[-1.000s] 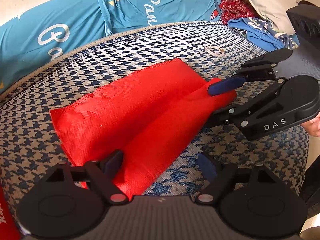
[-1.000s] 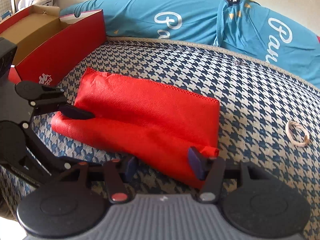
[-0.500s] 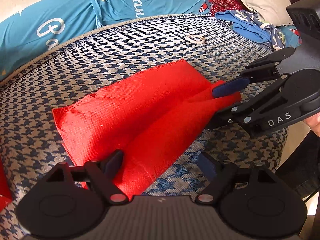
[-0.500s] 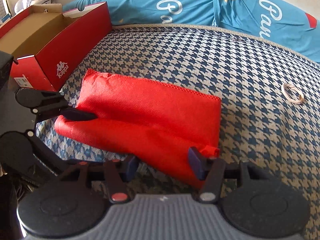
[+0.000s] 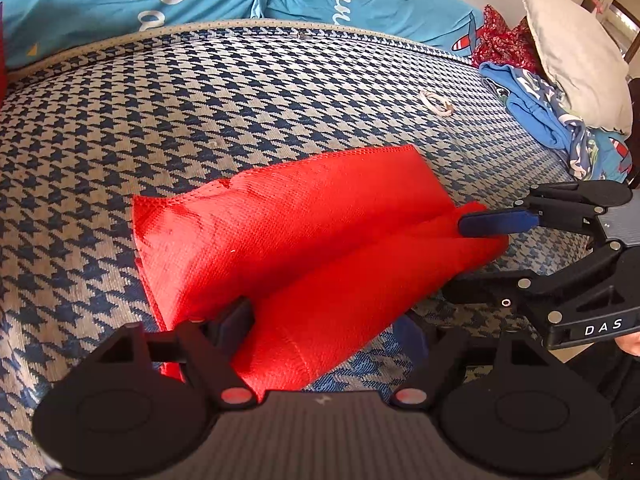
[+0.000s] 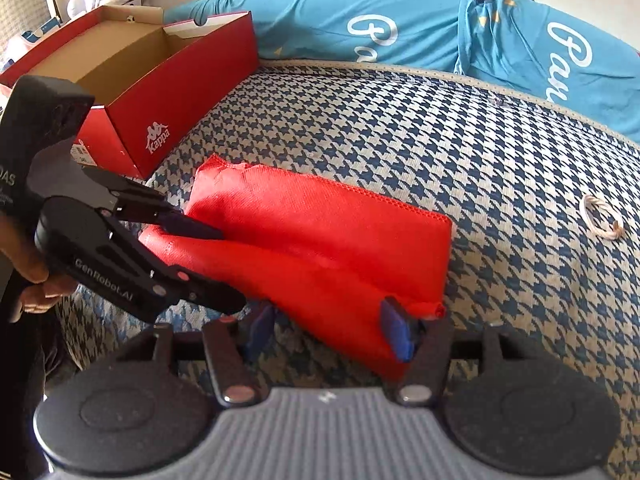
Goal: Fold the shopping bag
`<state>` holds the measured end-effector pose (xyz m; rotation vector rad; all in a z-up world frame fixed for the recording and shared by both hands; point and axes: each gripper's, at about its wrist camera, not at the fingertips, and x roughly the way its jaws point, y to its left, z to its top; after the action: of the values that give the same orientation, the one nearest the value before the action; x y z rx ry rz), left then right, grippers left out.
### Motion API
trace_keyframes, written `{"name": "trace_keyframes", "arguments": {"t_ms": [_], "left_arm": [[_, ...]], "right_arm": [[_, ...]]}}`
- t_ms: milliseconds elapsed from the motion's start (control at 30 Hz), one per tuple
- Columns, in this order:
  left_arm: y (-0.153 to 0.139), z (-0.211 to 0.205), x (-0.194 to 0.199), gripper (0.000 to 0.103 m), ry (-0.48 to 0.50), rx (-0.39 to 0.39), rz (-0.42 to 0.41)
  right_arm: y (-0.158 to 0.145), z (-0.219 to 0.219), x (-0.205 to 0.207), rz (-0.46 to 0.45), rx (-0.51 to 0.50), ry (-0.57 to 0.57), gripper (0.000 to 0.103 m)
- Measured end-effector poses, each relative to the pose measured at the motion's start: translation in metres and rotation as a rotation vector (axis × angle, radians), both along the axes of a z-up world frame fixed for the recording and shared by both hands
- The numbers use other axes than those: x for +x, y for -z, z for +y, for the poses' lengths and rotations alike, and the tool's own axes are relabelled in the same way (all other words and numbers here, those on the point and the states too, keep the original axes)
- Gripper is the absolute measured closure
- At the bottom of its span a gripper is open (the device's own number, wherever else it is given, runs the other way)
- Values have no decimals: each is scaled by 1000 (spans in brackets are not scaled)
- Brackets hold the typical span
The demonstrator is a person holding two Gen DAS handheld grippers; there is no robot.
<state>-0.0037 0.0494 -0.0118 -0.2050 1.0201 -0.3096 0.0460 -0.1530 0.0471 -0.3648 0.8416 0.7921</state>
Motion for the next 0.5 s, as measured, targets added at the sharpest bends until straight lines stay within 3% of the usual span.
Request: {"name": "trace_keyframes", "arguments": {"t_ms": [233,367,500], "left_arm": [[-1,6,17,27,12,-41,105],[-2,10,26,27,24,-70,154],[-1,15,32,27,43,-84,189]], "right_arm": [[0,10,-16,-141,-46,-36,42],[-1,12,-18,-177,-39,-44,44],[2,17,-27,-254,-88,-118,43]]}}
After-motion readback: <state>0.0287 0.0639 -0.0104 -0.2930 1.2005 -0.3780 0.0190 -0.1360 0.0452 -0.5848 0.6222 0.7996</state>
